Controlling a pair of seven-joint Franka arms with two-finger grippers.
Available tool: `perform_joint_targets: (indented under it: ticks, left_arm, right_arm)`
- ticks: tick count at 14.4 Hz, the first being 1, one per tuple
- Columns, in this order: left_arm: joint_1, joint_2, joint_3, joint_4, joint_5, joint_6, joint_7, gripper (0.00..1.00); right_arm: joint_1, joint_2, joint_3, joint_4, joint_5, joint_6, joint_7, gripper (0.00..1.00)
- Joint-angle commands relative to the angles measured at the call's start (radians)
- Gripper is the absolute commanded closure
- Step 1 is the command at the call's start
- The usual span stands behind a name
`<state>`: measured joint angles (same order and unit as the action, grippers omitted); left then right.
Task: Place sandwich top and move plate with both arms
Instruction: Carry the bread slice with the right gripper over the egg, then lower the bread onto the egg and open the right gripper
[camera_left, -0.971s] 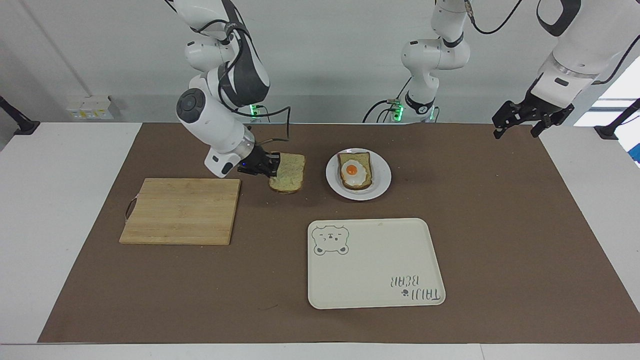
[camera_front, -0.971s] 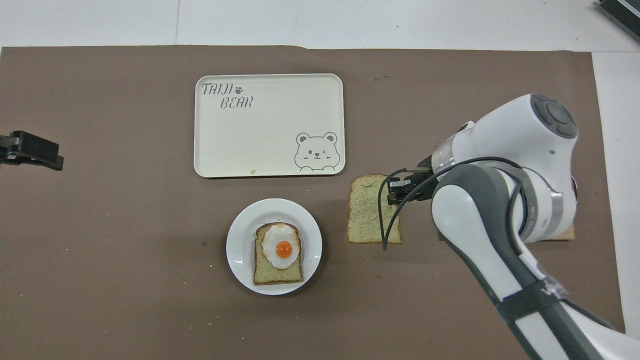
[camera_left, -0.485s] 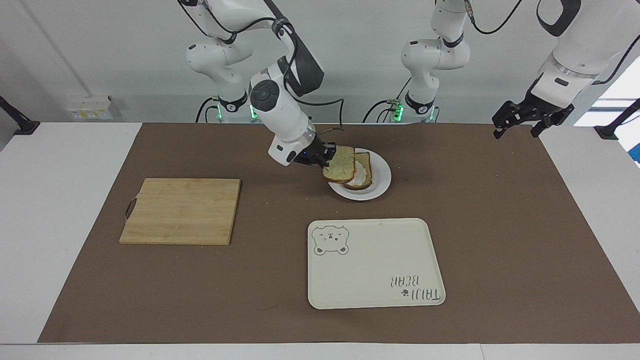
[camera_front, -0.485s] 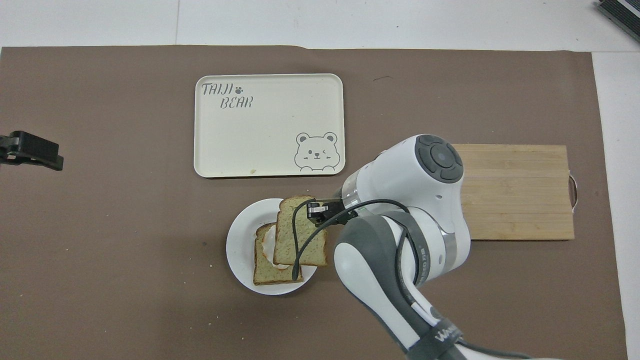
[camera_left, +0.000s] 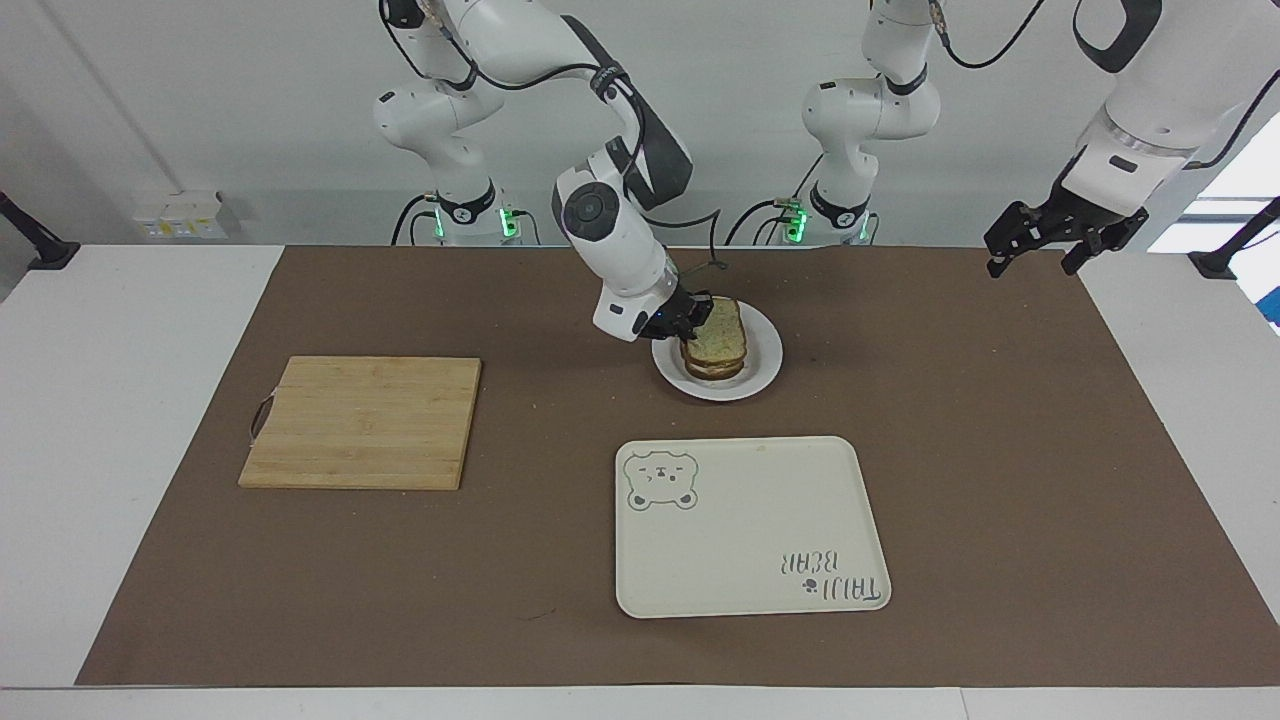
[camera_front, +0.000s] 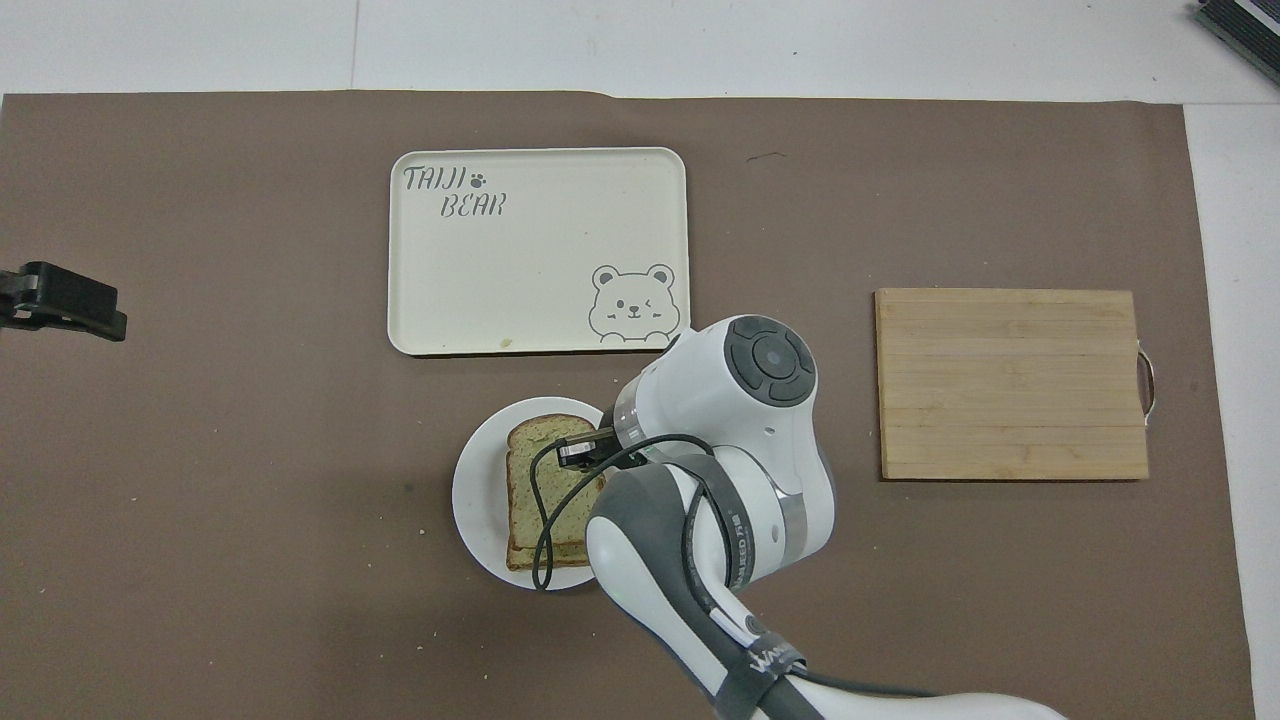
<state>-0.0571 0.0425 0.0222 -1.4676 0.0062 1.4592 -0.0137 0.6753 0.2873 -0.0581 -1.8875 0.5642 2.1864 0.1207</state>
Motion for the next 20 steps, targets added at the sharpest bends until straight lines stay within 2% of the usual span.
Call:
perform_joint_targets:
  ticks: [1, 4, 9, 10, 11, 12, 14, 16, 18, 20]
  left_arm:
    - [0.01, -0.009, -0.001, -0.004, -0.014, -0.011, 0.009, 0.0]
    - [0.009, -0.009, -0.001, -0.004, -0.014, -0.011, 0.009, 0.0]
    - [0.008, -0.009, -0.001, -0.004, -0.014, -0.011, 0.008, 0.0]
    - [0.009, -0.009, -0.001, -0.004, -0.014, -0.011, 0.008, 0.0]
    - [0.01, -0.009, -0.001, -0.004, -0.014, -0.011, 0.009, 0.0]
    - [0.008, -0.009, -0.002, -0.004, -0.014, -0.013, 0.011, 0.0]
    - [-0.003, -0.009, -0.008, -0.004, -0.021, -0.01, 0.005, 0.0]
    - [0.008, -0.013, -0.002, -0.016, -0.127, -0.008, -0.015, 0.0]
    - [0.003, -0.052, -0.002, -0.107, -0.198, 0.05, -0.017, 0.0]
    - [-0.01, -0.096, -0.007, -0.241, -0.248, 0.156, -0.012, 0.0]
  right_arm:
    - [0.001, 0.021, 0.01, -0.002, 0.034, 0.045, -0.052, 1.0]
    - [0.018, 0.044, 0.012, -0.002, 0.1, 0.091, 0.011, 1.0]
    - [0.029, 0.053, 0.011, -0.005, 0.102, 0.118, 0.017, 1.0]
    - [0.029, 0.053, 0.011, -0.005, 0.102, 0.115, 0.019, 0.89]
    - [0.024, 0.053, 0.011, -0.005, 0.095, 0.112, 0.014, 0.47]
    - [0.023, 0.053, 0.011, -0.004, 0.082, 0.113, 0.007, 0.0]
    - [0.017, 0.053, 0.009, 0.007, 0.08, 0.119, 0.008, 0.0]
    - [0.007, 0.046, 0.0, 0.008, 0.069, 0.118, 0.01, 0.0]
    - [-0.022, 0.021, -0.002, 0.008, -0.019, 0.115, 0.01, 0.0]
    - [-0.057, -0.014, -0.002, 0.007, -0.127, 0.104, 0.011, 0.0]
